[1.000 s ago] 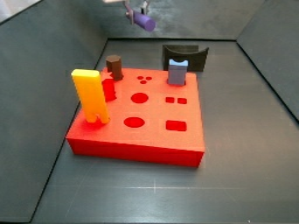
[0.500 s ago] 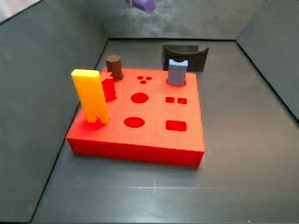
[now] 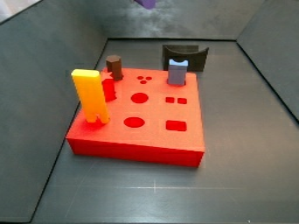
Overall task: Pick up the round object. Move up. Place the round object on the fixture. Regrasp the round object. Move to above the board. Insert the round object.
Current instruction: Place the round object on the fixture.
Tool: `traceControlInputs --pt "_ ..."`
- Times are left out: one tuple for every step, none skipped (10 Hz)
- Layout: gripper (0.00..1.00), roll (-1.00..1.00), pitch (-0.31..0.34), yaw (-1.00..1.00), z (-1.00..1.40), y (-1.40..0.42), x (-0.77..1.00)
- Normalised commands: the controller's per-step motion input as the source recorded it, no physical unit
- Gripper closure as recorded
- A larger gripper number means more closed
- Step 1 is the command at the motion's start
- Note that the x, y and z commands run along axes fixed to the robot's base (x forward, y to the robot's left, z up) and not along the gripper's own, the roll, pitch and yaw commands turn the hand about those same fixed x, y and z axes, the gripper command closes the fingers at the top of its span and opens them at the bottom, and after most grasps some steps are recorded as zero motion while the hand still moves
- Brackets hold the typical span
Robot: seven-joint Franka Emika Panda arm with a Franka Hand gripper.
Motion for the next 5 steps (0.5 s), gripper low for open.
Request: traceControlInputs --pt "1.00 -0.17 0.170 -1.00 -0.09 -0.56 1.00" --pt "1.00 -0.20 0.198 -1.00 -0.08 -0.51 1.00" --pt "1.00 -0.24 0.218 -0.94 -0.07 -0.46 1.00" --pt "1.00 -0.23 0.171 -0.62 -0.06 -0.39 1.00" --pt "1.00 -0.21 0.133 -0.42 -0.06 -0.35 1.00"
